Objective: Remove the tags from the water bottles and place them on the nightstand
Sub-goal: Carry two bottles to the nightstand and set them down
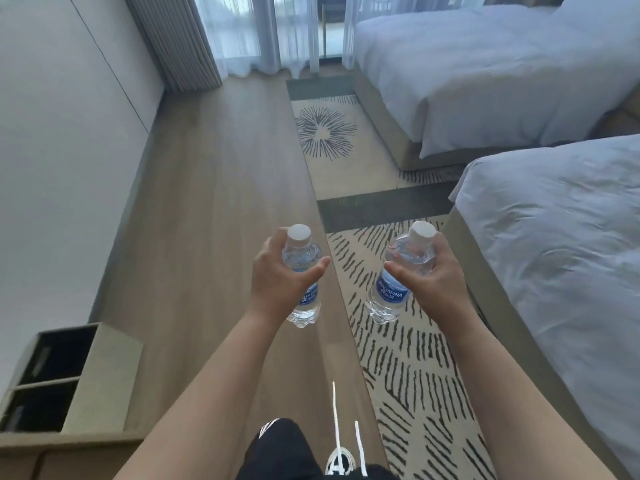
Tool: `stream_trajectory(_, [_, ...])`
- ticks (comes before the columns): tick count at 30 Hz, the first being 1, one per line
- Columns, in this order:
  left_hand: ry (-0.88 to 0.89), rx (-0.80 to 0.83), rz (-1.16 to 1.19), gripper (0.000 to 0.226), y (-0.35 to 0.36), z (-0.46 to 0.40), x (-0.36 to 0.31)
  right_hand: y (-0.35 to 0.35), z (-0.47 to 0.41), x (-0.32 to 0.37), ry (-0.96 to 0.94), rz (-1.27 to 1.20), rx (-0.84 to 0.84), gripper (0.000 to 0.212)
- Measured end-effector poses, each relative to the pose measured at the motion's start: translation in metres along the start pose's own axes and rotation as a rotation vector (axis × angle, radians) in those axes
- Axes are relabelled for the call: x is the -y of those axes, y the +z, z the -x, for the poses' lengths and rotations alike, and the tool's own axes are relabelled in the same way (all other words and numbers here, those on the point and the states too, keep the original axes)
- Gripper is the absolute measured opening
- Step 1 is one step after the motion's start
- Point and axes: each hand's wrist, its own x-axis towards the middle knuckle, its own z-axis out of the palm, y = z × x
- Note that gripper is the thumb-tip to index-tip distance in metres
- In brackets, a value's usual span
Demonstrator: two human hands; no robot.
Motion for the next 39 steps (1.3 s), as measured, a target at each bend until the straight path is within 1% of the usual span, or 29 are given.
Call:
stream_trajectory(3, [0.008, 0.027, 0.020, 0.044, 0.021, -0.061, 0.015, 0.008, -0.059, -0.012, 0.016, -0.001, -0.027, 0.053])
stream_trajectory(9, [0.019, 0.099, 0.079, 0.044, 0.070, -0.203, 0.060, 0.038, -0.188, -0.043, 0.049, -0.013, -0.094, 0.046])
stream_trajectory(14, [0.082, 0.235, 0.070, 0.046, 0.110, -0.337, 0.087, 0.059, -0.309, -0.048, 0.092, 0.021, -0.193, 0.051])
stream_trajectory(19, [0.095, 0.325, 0.078, 0.047, 0.152, -0.455, 0.096, 0.054, -0.405, -0.046, 0.150, 0.001, -0.308, 0.053])
stream_trajectory(23, [0.090, 0.347, 0.104, 0.046, 0.203, -0.527, 0.103, 0.036, -0.466, -0.053, 0.168, 0.103, -0.379, 0.050])
stream_trajectory(28, [0.105, 0.372, 0.115, 0.045, 0.285, -0.607, 0.111, 0.001, -0.548, -0.083, 0.176, 0.130, -0.452, 0.046])
stream_trajectory(31, [0.106, 0.422, 0.128, 0.044, 0.346, -0.655, 0.107, -0.028, -0.606, -0.106, 0.203, 0.102, -0.513, 0.053])
stream_trajectory(35, [0.112, 0.501, 0.134, 0.043, 0.435, -0.723, 0.091, -0.074, -0.692, -0.129, 0.200, 0.111, -0.557, 0.053])
stream_trajectory(39, [0.112, 0.536, 0.127, 0.046, 0.519, -0.786, 0.064, -0.125, -0.767, -0.140, 0.214, 0.123, -0.597, 0.055])
